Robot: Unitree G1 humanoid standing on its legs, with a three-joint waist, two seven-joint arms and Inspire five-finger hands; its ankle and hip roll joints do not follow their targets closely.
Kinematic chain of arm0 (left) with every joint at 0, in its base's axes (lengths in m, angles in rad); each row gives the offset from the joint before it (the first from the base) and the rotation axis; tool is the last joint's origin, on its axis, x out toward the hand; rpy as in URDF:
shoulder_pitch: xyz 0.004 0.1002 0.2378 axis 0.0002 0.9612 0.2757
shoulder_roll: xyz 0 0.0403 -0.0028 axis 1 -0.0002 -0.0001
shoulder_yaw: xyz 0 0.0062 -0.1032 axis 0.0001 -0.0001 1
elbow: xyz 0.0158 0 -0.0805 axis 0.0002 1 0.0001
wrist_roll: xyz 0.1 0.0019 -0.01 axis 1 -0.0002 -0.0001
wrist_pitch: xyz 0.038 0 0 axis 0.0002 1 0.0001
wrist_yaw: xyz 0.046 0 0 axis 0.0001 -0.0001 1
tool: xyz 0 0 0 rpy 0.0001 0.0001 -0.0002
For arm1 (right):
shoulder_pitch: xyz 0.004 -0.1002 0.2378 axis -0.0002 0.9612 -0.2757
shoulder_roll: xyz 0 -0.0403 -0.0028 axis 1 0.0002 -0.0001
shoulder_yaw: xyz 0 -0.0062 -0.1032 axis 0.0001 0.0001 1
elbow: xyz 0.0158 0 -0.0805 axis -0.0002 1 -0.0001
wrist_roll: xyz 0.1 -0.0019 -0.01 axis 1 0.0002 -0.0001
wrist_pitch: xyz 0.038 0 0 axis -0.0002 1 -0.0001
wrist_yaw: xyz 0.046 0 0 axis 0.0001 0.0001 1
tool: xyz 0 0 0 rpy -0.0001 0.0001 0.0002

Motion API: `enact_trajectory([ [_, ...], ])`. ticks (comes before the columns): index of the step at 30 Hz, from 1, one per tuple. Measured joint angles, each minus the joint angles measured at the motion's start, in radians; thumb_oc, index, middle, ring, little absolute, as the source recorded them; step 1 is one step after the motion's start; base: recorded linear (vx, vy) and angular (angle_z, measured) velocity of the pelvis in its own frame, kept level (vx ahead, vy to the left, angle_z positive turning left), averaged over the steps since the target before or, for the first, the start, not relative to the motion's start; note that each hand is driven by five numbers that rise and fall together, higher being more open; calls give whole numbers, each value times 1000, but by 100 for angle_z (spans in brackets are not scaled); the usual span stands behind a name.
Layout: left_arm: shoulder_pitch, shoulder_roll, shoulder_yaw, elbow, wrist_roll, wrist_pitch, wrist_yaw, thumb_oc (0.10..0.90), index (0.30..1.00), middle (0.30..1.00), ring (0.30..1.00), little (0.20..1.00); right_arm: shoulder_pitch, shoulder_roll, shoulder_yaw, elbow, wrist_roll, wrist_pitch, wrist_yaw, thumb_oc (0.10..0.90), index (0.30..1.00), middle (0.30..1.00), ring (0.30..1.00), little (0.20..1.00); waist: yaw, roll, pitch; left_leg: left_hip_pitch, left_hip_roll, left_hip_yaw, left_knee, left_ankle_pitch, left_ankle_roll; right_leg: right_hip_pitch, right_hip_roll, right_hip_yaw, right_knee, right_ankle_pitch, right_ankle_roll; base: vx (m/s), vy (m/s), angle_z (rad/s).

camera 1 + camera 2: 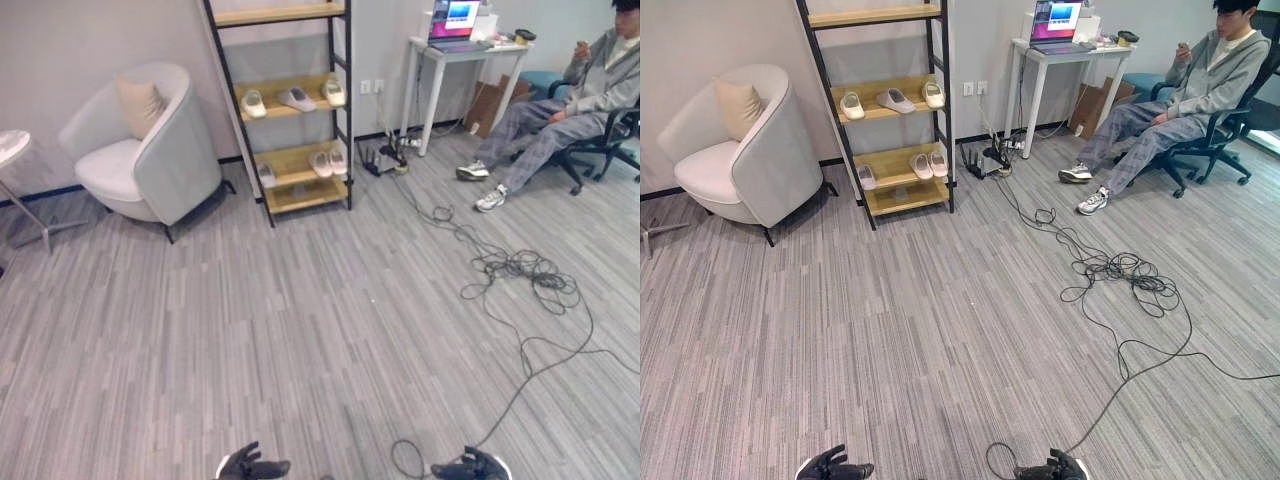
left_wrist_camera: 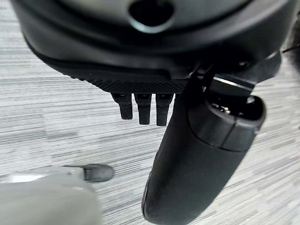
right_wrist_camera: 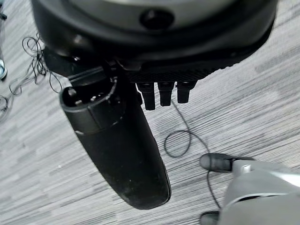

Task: Arrange the slippers neatly on the shoe rack.

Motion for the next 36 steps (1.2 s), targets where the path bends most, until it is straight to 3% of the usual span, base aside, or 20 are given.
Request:
enact_trajectory([
  [14,0,1,-43,47,66,12,-3,800,900,900,900,900,8,2,48,46,-11,12,13,800,900,900,900,900,-6,5,-17,-20,1,-25,-3,-4,-8,-8,4,-14,1,-5,-7,47,-72,4],
  [16,-6,3,-44,62,66,9,-9,800,900,900,900,900,2,6,49,67,-7,8,35,800,900,900,900,900,-10,4,-15,-55,9,-16,54,-32,-23,-47,12,8,41,-36,-17,-2,-94,-13],
  [18,-34,12,-46,66,68,11,-23,800,900,900,900,900,-19,8,71,69,-9,8,47,800,900,900,900,900,3,3,-9,-118,22,2,128,-51,-43,-108,27,26,109,-61,-30,17,-203,-19],
  [20,-66,22,-64,60,75,6,-21,800,900,900,900,900,-55,13,81,81,-10,10,49,800,900,900,900,900,3,-13,38,-187,24,8,274,-68,-73,-130,33,21,164,-87,-58,85,-249,18],
  [21,-107,35,-71,42,77,6,-12,800,900,900,900,900,-73,16,86,78,-10,9,48,800,900,900,900,900,3,-35,73,-308,27,38,476,-56,-94,-159,20,19,218,-113,-93,213,-169,68],
  [22,-167,60,-87,-8,104,-20,8,800,900,900,900,900,-104,15,96,82,-18,10,45,800,900,900,900,900,25,-66,135,-466,63,105,734,16,-129,-179,9,-4,292,-160,-107,317,-67,65],
  [23,-186,69,-98,-24,109,-33,12,800,900,900,900,900,-124,13,113,96,-38,14,38,800,900,900,900,900,41,-69,153,-506,83,131,751,-10,-102,-180,11,-3,302,-167,-118,416,35,37],
  [24,-199,71,-101,-29,114,-34,18,800,900,900,900,900,-133,6,120,105,-51,15,37,800,900,900,900,900,56,-80,162,-509,84,152,690,-28,-83,-172,10,-5,296,-168,-117,505,96,-3],
  [26,-188,61,-104,-29,145,-31,23,800,900,900,900,900,-143,-1,121,104,-52,14,32,800,900,900,900,900,56,-63,161,-479,83,172,452,-41,-72,-147,24,-16,252,-170,-109,585,119,-3],
  [28,-172,12,-75,23,150,-36,24,800,900,900,900,900,-146,-4,122,112,-51,17,29,800,900,900,900,900,67,-21,163,-402,81,156,63,-15,-106,-104,51,-15,177,-166,-96,688,151,-14],
  [29,-184,-1,-49,49,145,-35,23,800,900,900,900,900,-145,-3,119,117,-52,20,30,800,900,900,900,900,76,1,167,-402,87,135,-15,-14,-120,-88,67,-13,153,-166,-96,587,169,-10],
  [30,-184,-1,-49,49,145,-35,23,800,900,900,900,900,-145,-3,119,117,-52,20,30,800,900,900,900,900,76,1,167,-402,87,135,-15,-14,-120,-88,67,-13,153,-166,-96,396,134,-53],
  [31,-170,3,-32,96,184,-21,34,800,900,900,900,900,-127,5,123,131,-89,31,39,800,900,900,900,900,113,-13,157,-367,87,124,-8,5,-80,-57,65,59,147,-157,-85,384,121,-75],
  [33,-101,-2,-39,144,201,15,44,800,900,900,900,900,-105,-7,128,121,-92,28,38,800,900,900,900,900,108,-1,116,-330,77,123,10,30,-67,-18,58,89,130,-184,-77,609,227,-67],
  [34,-97,-2,-45,177,225,17,41,800,900,900,900,900,-87,-8,125,123,-98,27,40,800,900,900,900,900,109,-7,116,-332,68,109,88,11,-39,12,47,88,127,-208,-66,492,241,-26],
  [35,-77,3,-41,200,238,35,43,800,900,900,900,900,-56,4,126,137,-106,27,39,800,900,900,900,900,106,-26,96,-309,41,111,130,-2,-15,21,13,78,183,-238,-38,449,261,-43],
  [36,-33,10,-44,196,243,65,31,800,900,900,900,900,-61,4,107,143,-90,33,39,800,900,900,900,900,107,-44,87,-269,30,134,147,20,19,-110,-7,77,513,-293,33,452,271,-59],
])
